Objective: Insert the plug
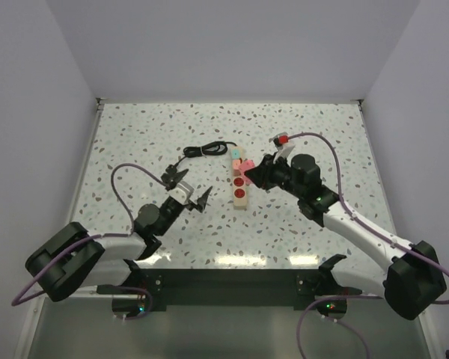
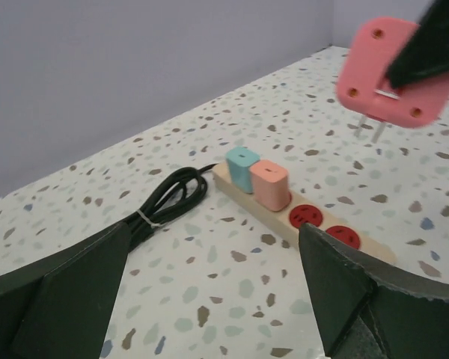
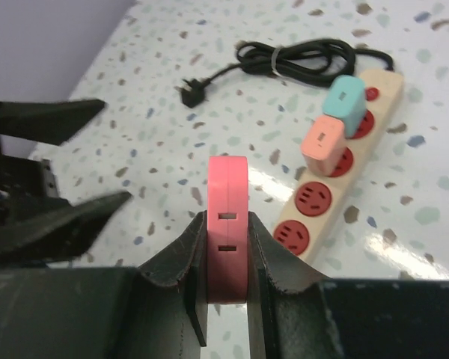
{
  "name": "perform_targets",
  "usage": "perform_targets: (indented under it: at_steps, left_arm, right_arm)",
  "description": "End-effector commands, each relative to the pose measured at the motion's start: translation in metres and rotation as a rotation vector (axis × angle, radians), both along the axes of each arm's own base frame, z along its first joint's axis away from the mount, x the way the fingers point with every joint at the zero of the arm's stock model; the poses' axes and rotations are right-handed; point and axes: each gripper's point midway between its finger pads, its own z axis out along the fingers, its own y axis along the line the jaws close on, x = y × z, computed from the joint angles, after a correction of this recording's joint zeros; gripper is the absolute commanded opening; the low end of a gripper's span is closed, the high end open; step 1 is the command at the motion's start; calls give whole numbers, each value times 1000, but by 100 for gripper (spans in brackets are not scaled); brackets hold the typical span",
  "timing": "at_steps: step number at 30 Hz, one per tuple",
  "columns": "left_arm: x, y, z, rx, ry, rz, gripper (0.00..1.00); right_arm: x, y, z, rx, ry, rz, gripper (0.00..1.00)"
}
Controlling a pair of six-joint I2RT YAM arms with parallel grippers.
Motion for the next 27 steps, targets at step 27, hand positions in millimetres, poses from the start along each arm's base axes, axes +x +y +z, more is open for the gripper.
perform_targets:
  at_steps: [27]
  left_arm:
    - [67, 103, -23, -284, 264, 315, 100]
  right_arm:
    - [38, 20, -91, -155, 132, -303, 0]
